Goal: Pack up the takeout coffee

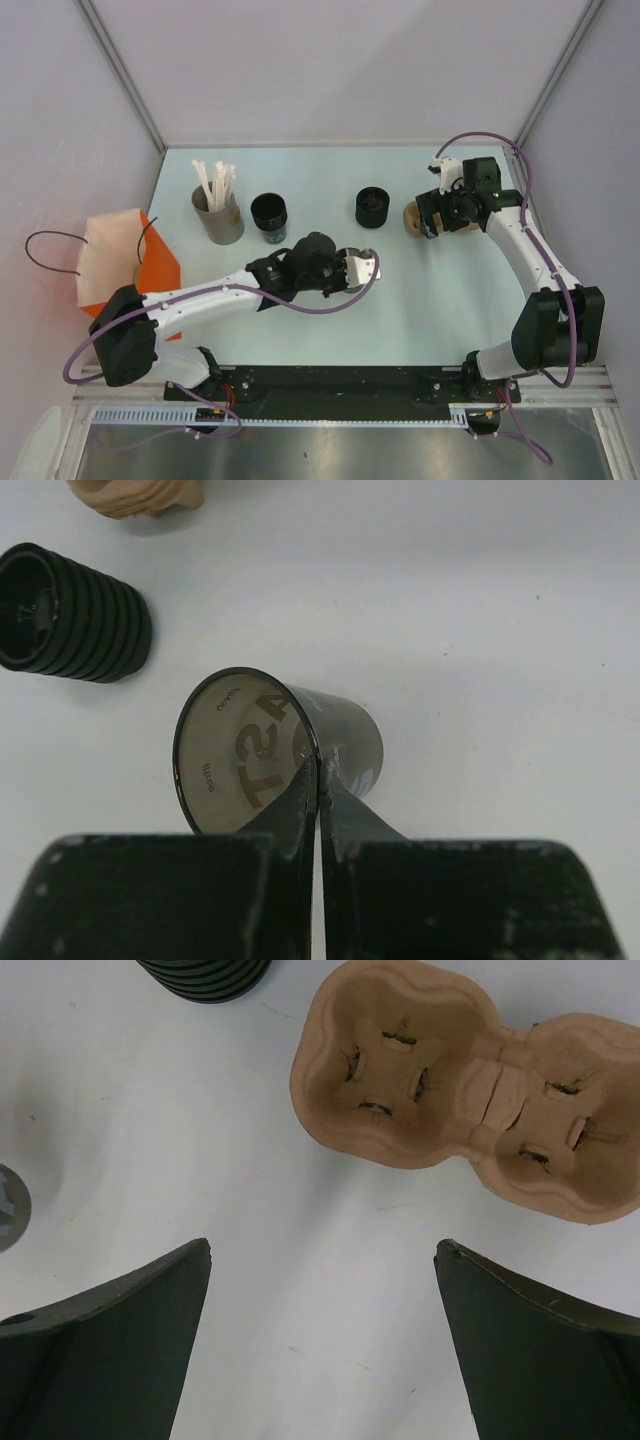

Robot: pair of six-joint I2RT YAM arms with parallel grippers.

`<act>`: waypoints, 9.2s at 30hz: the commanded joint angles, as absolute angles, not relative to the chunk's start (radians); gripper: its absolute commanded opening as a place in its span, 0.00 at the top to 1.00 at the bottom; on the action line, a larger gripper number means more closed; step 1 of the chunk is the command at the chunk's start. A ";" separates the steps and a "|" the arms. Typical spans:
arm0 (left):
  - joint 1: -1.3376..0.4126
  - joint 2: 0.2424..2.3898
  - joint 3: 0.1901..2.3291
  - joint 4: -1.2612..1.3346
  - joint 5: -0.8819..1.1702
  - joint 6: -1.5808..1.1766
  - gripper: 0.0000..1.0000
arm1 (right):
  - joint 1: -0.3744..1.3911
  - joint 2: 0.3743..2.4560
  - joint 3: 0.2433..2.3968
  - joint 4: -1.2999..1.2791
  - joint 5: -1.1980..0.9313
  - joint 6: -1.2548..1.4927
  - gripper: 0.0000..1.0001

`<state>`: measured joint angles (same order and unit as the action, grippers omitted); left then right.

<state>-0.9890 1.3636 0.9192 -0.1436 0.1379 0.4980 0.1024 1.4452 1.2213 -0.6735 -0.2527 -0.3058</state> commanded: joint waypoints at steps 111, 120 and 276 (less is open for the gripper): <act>-0.456 1.048 0.885 -0.313 0.377 0.416 0.00 | 0.423 2.128 1.934 -0.796 -0.278 -0.414 0.81; -0.453 1.042 0.884 -0.313 0.377 0.416 0.00 | 0.423 2.109 1.934 -0.798 -0.299 -0.402 0.85; -0.519 1.155 0.911 0.333 1.177 -0.136 0.69 | 0.402 1.293 1.351 -0.633 -1.127 -0.529 0.03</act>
<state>-0.5282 1.1885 0.9249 0.1707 1.0733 -0.0357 0.4103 1.3106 1.3540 -0.6178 -0.9817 -0.5247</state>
